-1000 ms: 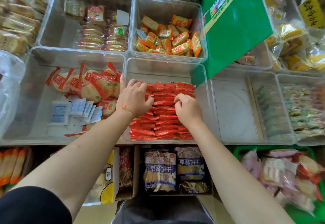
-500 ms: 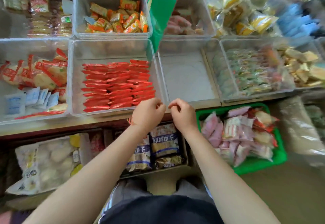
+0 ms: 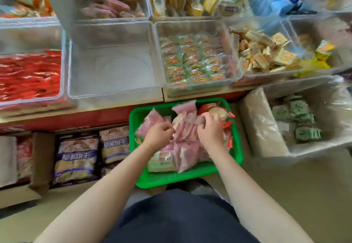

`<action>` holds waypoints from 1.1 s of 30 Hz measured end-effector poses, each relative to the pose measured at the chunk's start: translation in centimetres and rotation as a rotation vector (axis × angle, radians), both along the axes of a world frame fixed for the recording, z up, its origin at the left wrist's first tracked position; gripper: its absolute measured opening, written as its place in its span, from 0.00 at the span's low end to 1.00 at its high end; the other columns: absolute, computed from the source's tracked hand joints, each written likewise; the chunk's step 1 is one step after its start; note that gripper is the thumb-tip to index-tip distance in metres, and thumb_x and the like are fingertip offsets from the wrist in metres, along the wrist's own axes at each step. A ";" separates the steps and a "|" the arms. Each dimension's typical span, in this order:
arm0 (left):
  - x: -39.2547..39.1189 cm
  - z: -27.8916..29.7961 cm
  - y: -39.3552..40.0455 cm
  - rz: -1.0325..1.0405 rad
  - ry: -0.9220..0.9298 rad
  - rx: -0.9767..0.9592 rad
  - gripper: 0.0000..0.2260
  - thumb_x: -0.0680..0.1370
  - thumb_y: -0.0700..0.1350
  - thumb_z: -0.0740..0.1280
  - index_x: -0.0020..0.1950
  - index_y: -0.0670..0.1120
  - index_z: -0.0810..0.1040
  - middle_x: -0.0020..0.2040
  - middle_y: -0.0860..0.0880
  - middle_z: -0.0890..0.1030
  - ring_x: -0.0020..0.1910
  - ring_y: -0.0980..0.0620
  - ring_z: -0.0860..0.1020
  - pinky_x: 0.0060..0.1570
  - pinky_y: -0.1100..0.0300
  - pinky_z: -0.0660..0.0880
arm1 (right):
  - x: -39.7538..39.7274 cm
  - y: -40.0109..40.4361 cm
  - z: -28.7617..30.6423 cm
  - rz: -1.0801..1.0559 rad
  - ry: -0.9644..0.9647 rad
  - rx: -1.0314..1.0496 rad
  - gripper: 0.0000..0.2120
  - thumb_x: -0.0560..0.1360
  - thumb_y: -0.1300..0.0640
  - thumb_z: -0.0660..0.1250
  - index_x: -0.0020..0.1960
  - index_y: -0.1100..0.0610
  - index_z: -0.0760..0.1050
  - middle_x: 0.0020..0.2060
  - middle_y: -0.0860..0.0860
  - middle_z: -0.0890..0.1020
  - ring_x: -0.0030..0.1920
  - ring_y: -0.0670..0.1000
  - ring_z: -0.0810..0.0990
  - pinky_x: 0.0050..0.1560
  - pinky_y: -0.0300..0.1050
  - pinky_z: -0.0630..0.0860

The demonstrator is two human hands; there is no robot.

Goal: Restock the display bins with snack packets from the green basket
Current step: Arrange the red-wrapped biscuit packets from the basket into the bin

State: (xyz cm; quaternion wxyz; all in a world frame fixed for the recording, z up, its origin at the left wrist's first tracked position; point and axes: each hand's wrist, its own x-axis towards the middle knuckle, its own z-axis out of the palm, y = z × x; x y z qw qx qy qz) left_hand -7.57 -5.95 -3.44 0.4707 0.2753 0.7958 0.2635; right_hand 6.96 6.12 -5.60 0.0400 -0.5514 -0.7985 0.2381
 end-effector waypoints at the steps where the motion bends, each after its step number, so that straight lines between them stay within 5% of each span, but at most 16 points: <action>1: 1.5 -0.1 1.0 -0.003 -0.019 0.002 0.09 0.77 0.41 0.62 0.43 0.48 0.81 0.40 0.47 0.85 0.40 0.47 0.84 0.46 0.48 0.81 | 1.6 1.5 -0.2 -0.021 -0.088 0.035 0.20 0.73 0.62 0.64 0.65 0.55 0.72 0.66 0.59 0.70 0.64 0.60 0.70 0.60 0.50 0.70; 7: 5.6 -0.3 4.1 0.056 -0.025 -0.023 0.09 0.78 0.40 0.62 0.49 0.42 0.82 0.42 0.45 0.85 0.40 0.47 0.84 0.45 0.55 0.80 | 5.4 7.4 -2.1 0.258 -0.423 -0.100 0.41 0.75 0.47 0.70 0.80 0.48 0.49 0.80 0.56 0.48 0.79 0.60 0.48 0.74 0.59 0.56; 15: 6.9 -1.0 5.2 0.215 -0.067 -0.095 0.09 0.79 0.39 0.61 0.51 0.41 0.81 0.42 0.44 0.84 0.34 0.51 0.80 0.30 0.65 0.72 | 6.1 10.4 -4.4 0.364 -0.417 -0.120 0.35 0.76 0.62 0.66 0.78 0.47 0.56 0.76 0.56 0.58 0.72 0.61 0.61 0.69 0.56 0.66; 21: 7.4 -1.6 6.1 0.304 -0.124 -0.116 0.09 0.80 0.38 0.60 0.50 0.41 0.80 0.40 0.45 0.84 0.34 0.51 0.79 0.34 0.62 0.74 | 6.4 11.9 -4.6 0.420 -0.343 -0.051 0.30 0.75 0.50 0.68 0.75 0.46 0.62 0.69 0.54 0.66 0.67 0.58 0.66 0.66 0.55 0.66; 29: 7.3 -1.5 6.8 0.357 -0.170 -0.130 0.10 0.80 0.38 0.59 0.53 0.40 0.80 0.40 0.45 0.83 0.33 0.52 0.79 0.35 0.61 0.74 | 5.6 11.7 -6.2 0.497 -0.389 -0.068 0.35 0.76 0.60 0.67 0.77 0.45 0.54 0.77 0.55 0.58 0.73 0.61 0.62 0.69 0.59 0.63; 33: 7.3 -1.4 6.7 0.400 -0.183 -0.126 0.10 0.80 0.38 0.59 0.54 0.38 0.79 0.41 0.43 0.82 0.30 0.53 0.79 0.31 0.65 0.73 | 4.9 13.2 -5.0 0.467 -0.293 -0.164 0.33 0.75 0.54 0.68 0.76 0.44 0.59 0.71 0.54 0.67 0.67 0.60 0.67 0.66 0.58 0.66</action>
